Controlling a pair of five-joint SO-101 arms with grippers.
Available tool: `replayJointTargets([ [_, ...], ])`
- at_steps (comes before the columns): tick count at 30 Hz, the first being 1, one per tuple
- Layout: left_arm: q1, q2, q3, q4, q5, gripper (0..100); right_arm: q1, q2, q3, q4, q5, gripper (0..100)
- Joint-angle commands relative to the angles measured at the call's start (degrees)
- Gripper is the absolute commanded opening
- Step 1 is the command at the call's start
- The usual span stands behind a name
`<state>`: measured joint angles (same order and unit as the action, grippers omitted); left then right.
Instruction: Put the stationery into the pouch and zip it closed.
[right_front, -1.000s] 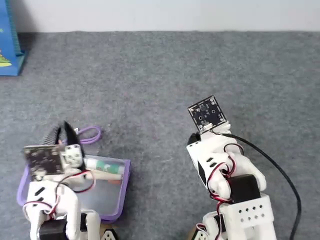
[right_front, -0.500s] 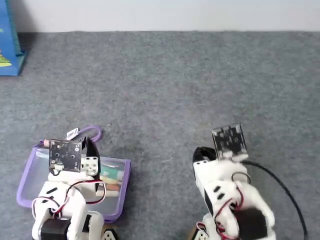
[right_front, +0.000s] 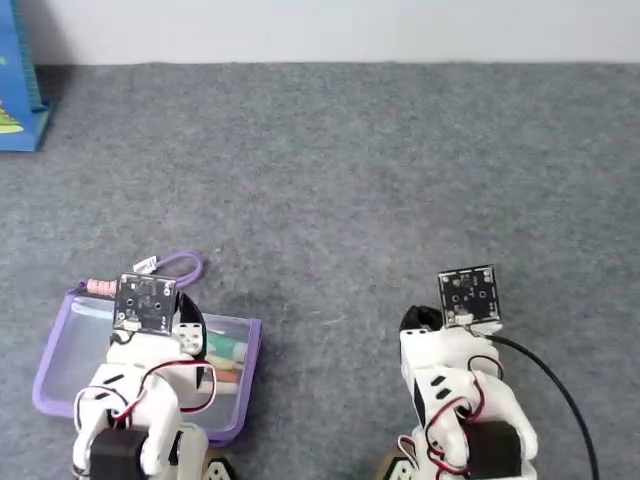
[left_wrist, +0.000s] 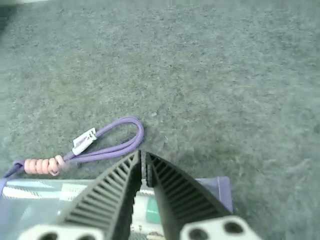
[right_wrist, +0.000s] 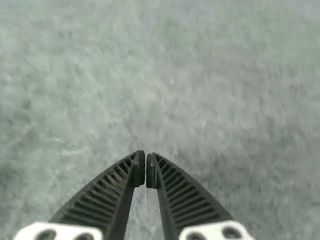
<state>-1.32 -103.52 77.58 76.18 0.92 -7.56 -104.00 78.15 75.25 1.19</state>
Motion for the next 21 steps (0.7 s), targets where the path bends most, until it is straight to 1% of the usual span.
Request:
replayJointTargets([
  [1, 0.0, -1.05, 2.77, -5.19, 0.7, 1, 0.13, 0.04, 1.67, -0.4, -0.44, 0.9],
  [3, 0.0, -1.05, 6.46, -8.53, 1.41, 1, 0.13, -0.04, 3.25, -0.4, -0.44, 0.9],
  [9, 0.0, -0.97, 18.95, -22.51, 1.67, 1, 0.22, -0.04, 8.44, -1.27, -0.44, 0.9],
  [15, 0.0, -0.79, 18.77, -21.27, 1.67, 1, 0.22, 0.04, 18.37, -9.8, -0.44, 0.9],
  [18, 0.0, -0.79, 18.77, -20.92, 1.49, 1, 0.57, 0.04, 18.2, -10.77, -0.44, 0.9],
  [21, 0.26, -0.79, 18.77, -16.26, 1.49, 1, 0.57, 0.04, 18.29, -10.42, -0.44, 0.9],
])
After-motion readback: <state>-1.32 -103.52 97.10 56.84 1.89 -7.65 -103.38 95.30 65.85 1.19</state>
